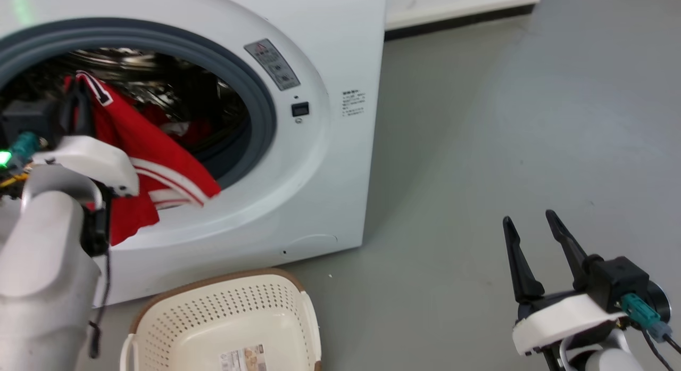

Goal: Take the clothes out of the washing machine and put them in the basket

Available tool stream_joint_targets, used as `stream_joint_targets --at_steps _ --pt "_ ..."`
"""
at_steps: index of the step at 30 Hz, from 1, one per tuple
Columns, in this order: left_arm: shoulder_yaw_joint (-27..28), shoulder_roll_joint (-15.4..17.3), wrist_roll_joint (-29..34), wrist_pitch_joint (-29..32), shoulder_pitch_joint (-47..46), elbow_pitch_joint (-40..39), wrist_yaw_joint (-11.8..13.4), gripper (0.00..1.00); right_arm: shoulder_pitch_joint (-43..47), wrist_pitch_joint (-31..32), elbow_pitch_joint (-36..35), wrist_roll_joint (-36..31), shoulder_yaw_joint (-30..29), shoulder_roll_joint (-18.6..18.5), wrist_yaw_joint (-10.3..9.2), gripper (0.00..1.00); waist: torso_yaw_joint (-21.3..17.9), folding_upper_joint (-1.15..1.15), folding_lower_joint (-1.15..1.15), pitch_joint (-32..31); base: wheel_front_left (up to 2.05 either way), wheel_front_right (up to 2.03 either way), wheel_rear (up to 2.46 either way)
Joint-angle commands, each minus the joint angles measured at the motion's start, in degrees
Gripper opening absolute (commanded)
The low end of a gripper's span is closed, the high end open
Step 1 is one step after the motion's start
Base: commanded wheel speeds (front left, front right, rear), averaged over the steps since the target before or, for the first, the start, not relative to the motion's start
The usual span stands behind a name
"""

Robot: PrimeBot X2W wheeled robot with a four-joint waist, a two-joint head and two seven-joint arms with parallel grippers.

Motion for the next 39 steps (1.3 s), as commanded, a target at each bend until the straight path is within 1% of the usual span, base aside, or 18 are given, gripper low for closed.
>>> stream_joint_targets --at_steps 1,8,15,18,21,24,28,34,39 --pt "-0.1 -0.6 -0.1 -0.4 1.9 -1.7 0.5 0.0 1.3 0.5 -0.6 -0.3 -0.3 0.0 -0.04 1.0 1.9 0.0 0.02 -2.4 0.0 0.0 0.0" --pt "-0.2 -1.1 -0.9 1.1 11.2 -15.6 4.4 0.0 4.7 2.8 -3.2 -1.2 -1.4 0.0 -0.04 1.0 4.6 0.0 0.02 -5.5 0.0 0.0 0.0" --pt "0.2 -1.5 -1.8 4.3 24.5 -30.4 10.3 0.0 6.5 4.7 -5.4 -2.0 -1.2 0.0 -0.04 1.0 6.9 0.0 0.02 -6.9 0.0 0.0 0.0" --pt "0.1 -2.0 -2.4 5.2 30.6 -34.9 12.6 0.0 7.0 5.2 -6.2 -2.2 -0.8 0.1 -0.04 1.0 7.6 0.0 0.02 -6.8 0.0 0.0 0.0" --pt "-0.6 -2.9 -3.3 5.9 35.8 -36.8 14.0 0.0 7.0 5.7 -6.7 -2.4 -0.7 0.0 -0.04 1.0 8.1 0.0 0.02 -6.0 0.0 0.0 0.0" --pt "-1.8 -4.4 -4.3 6.3 39.6 -36.3 14.2 0.0 6.0 6.0 -7.6 -2.4 -0.2 0.0 -0.04 1.0 8.1 0.0 0.02 -4.0 0.0 0.0 0.0" --pt "-2.8 -6.5 -5.6 5.3 40.9 -33.1 13.5 0.0 4.4 5.8 -8.3 -2.5 0.0 0.0 -0.04 1.0 7.7 0.0 0.02 0.1 0.0 0.0 0.0" --pt "-3.3 -9.1 -6.5 2.6 37.0 -25.2 11.5 0.0 1.5 5.1 -8.4 -1.8 0.5 0.0 -0.04 1.0 5.8 0.0 0.02 7.6 0.0 0.0 0.0" --pt "-3.5 -9.9 -6.0 1.4 31.0 -16.9 9.4 0.0 -2.1 3.7 -7.9 -1.0 0.9 0.1 -0.04 1.0 3.6 0.0 0.02 14.6 0.0 0.0 0.0"
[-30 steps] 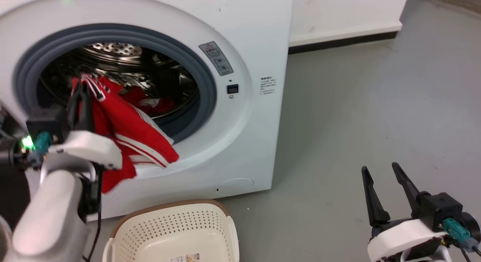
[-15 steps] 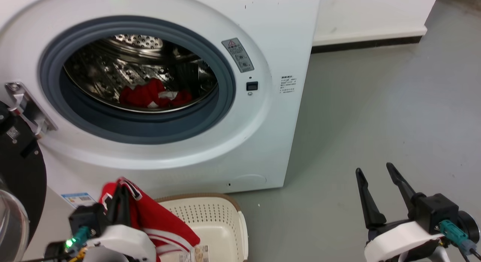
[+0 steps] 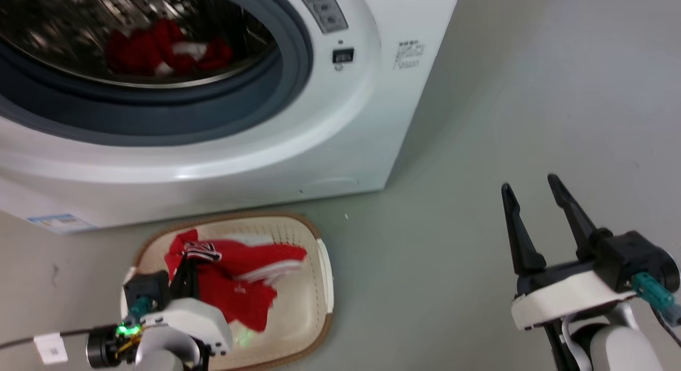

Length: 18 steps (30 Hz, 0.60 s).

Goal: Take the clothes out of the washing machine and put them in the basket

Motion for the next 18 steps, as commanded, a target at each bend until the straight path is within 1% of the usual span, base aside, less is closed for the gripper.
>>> stream_joint_targets --at_steps 1,6,11,18 --pt "0.2 -0.1 0.4 -0.5 -2.9 2.7 -0.7 0.0 -2.1 -0.7 0.4 0.4 0.3 0.1 -0.04 1.0 -2.7 0.0 -0.01 6.3 0.0 0.0 0.0" --pt "0.3 -0.9 0.1 -1.2 -9.7 12.7 -3.0 0.0 -5.3 -2.1 1.0 1.6 0.9 0.1 -0.04 1.0 -4.7 0.0 -0.01 12.9 0.0 0.0 0.0" --pt "0.8 -1.6 -0.6 -1.8 -15.8 22.8 -5.7 0.0 -7.9 -3.6 2.4 2.4 1.5 0.1 -0.04 1.0 -6.2 0.0 -0.01 18.2 0.0 0.0 0.0" --pt "1.4 -2.4 -1.3 -2.2 -21.8 34.7 -8.6 0.0 -10.1 -5.6 4.1 3.4 2.2 0.1 -0.04 1.0 -7.8 0.0 -0.01 23.3 0.0 0.0 0.0"
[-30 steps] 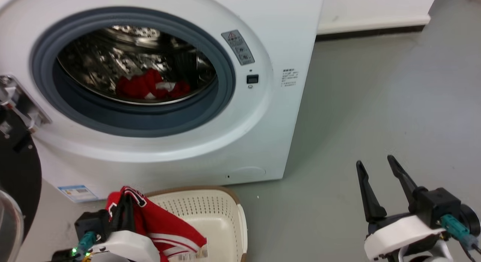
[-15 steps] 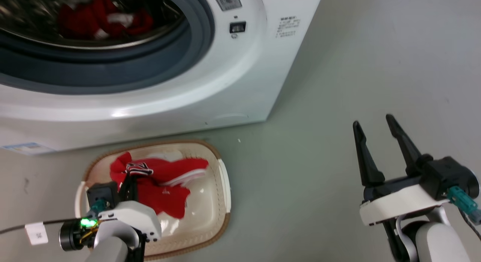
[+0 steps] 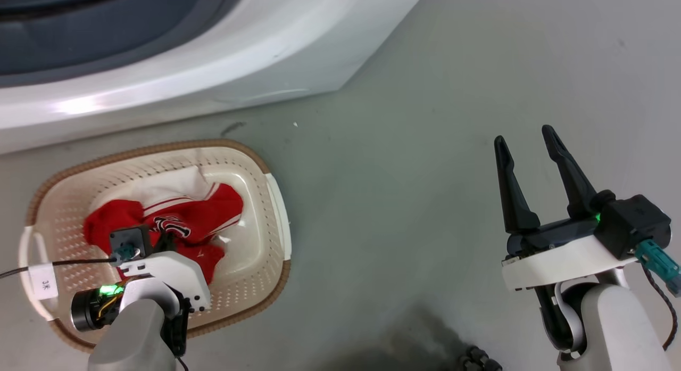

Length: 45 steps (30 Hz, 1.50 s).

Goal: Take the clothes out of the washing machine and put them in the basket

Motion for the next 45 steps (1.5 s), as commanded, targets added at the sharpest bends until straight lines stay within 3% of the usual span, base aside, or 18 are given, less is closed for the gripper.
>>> stream_joint_targets --at_steps 1,10,12,13,14,32,45 --pt "0.0 -0.2 -0.3 -0.2 -1.7 2.7 -0.6 0.0 -1.4 -0.6 0.5 0.2 0.2 0.1 -0.04 1.0 -1.6 0.0 -0.01 3.1 0.0 0.0 0.0" --pt "0.2 -1.4 -1.8 0.6 -7.4 15.0 -4.1 0.0 -3.2 -1.8 2.3 0.5 0.7 0.1 -0.04 1.0 -2.3 0.0 -0.01 5.3 0.0 0.0 0.0" --pt "0.1 -1.8 -2.1 1.2 -7.8 16.0 -4.7 0.32 -3.2 -1.7 2.3 0.3 0.6 0.1 -0.04 1.0 -2.2 0.0 -0.01 5.0 0.0 0.0 0.0" --pt "0.0 -2.0 -2.2 1.5 -8.0 16.5 -5.1 0.89 -3.2 -1.7 2.5 0.2 0.5 0.1 -0.04 1.0 -2.0 0.0 -0.01 4.6 0.0 0.0 0.0" --pt "0.1 -2.2 -2.5 1.5 -8.1 16.7 -5.3 0.99 -3.3 -1.7 2.6 0.2 0.4 0.1 -0.04 1.0 -1.8 0.0 -0.01 4.1 0.0 0.0 0.0" --pt "-0.8 -5.0 -2.2 -0.5 -0.7 16.8 -6.4 1.0 1.7 0.4 3.6 -2.3 -0.2 0.1 -0.04 1.0 2.6 0.0 -0.01 -15.8 0.0 0.0 0.0" --pt "3.4 -3.9 6.2 -0.4 9.8 -7.6 -0.7 1.0 8.7 4.0 1.8 -4.1 -3.0 0.1 -0.04 1.0 7.3 0.0 -0.01 -27.1 0.0 0.0 0.0"
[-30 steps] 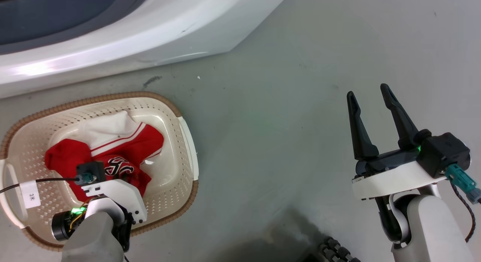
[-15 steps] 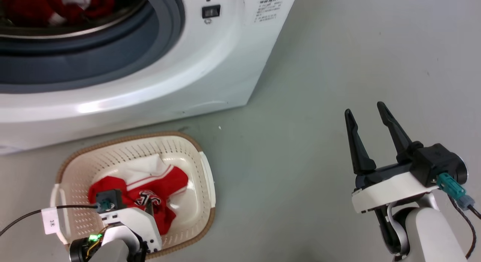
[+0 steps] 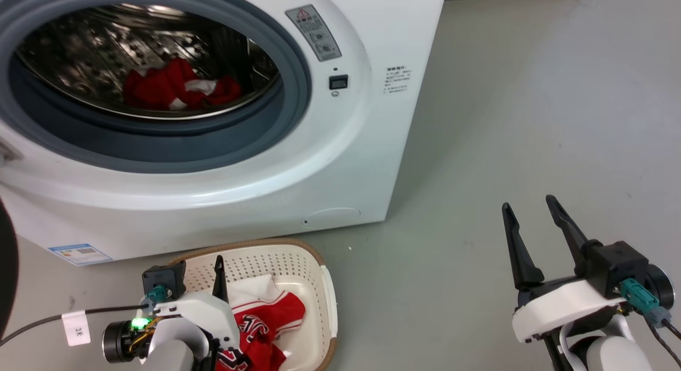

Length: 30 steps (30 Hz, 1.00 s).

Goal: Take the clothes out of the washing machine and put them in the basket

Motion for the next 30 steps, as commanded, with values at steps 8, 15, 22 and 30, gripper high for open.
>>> stream_joint_targets --at_steps 8,15,22,30 --pt "2.5 0.0 6.0 -0.1 8.0 -15.7 2.3 1.0 3.8 1.9 -2.1 -1.2 -1.3 0.1 -0.04 1.0 4.2 0.0 0.02 -5.8 0.0 0.0 0.0" --pt "3.3 0.8 8.7 -0.1 8.9 -24.4 3.5 1.0 4.1 2.7 -3.3 -0.4 -1.0 0.1 -0.04 1.0 4.4 0.0 0.02 -5.7 0.0 0.0 0.0" --pt "3.8 4.3 9.4 2.7 1.9 -23.3 2.7 1.0 2.0 1.9 -3.0 0.6 0.3 0.1 -0.04 1.0 1.2 0.0 0.02 -2.1 0.0 0.0 0.0" --pt "4.5 8.7 9.9 7.4 -9.5 -17.8 1.1 1.0 -1.3 0.1 -2.0 2.3 1.5 0.1 -0.04 1.0 -3.9 0.0 0.02 5.3 0.0 0.0 0.0"
